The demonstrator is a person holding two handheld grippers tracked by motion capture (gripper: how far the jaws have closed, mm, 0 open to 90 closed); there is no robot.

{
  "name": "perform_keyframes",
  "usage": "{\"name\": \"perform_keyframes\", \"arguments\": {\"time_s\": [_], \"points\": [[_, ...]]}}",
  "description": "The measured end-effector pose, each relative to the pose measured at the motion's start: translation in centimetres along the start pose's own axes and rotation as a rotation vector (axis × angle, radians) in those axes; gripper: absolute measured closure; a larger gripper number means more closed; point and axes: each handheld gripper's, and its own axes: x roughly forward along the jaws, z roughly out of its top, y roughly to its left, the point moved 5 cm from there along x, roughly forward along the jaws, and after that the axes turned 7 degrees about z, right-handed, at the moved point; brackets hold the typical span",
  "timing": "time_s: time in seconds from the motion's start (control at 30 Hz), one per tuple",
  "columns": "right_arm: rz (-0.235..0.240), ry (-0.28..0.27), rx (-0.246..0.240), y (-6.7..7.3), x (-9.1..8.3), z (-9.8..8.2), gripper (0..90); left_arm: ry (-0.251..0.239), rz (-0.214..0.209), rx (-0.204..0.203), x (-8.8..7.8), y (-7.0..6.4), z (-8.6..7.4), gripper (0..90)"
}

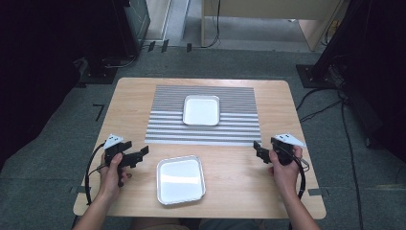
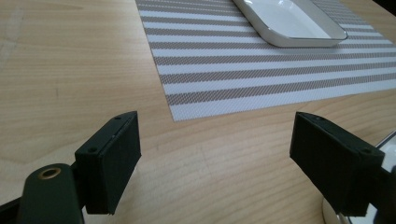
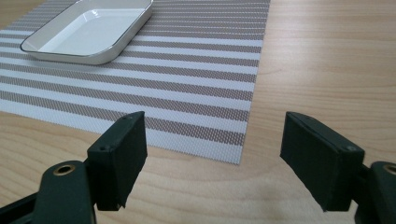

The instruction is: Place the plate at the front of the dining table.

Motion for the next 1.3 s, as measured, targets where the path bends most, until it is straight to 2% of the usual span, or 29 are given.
{"name": "perform_keyframes", "arguments": {"time_s": [0.17, 0.4, 0.57, 0.77, 1.17, 1.3], "points": [[-0.003, 0.002, 0.005, -0.5, -0.9, -0.8, 23.0, 0.006, 0.009, -0.016, -0.8, 0.8, -1.3, 16.2], [-0.014, -0.007, 0.039, -1.6, -2.3, -1.7, 23.0, 0.004, 0.027, -0.049, -1.9, 2.2, -2.7, 16.2], [-0.029, -0.016, 0.060, -2.4, -3.4, -2.4, 23.0, 0.004, 0.046, -0.037, -2.8, 2.8, -3.5, 16.2], [-0.054, -0.011, 0.054, -3.4, -4.8, -3.3, 23.0, 0.004, 0.069, -0.026, -3.8, 3.5, -4.1, 16.2], [-0.095, -0.013, 0.095, -5.9, -7.9, -5.2, 22.9, 0.007, 0.137, -0.064, -6.0, 6.4, -5.3, 16.3], [-0.112, -0.008, 0.099, -6.4, -8.7, -5.8, 22.7, 0.016, 0.163, -0.053, -6.5, 6.9, -5.7, 16.2]]}}
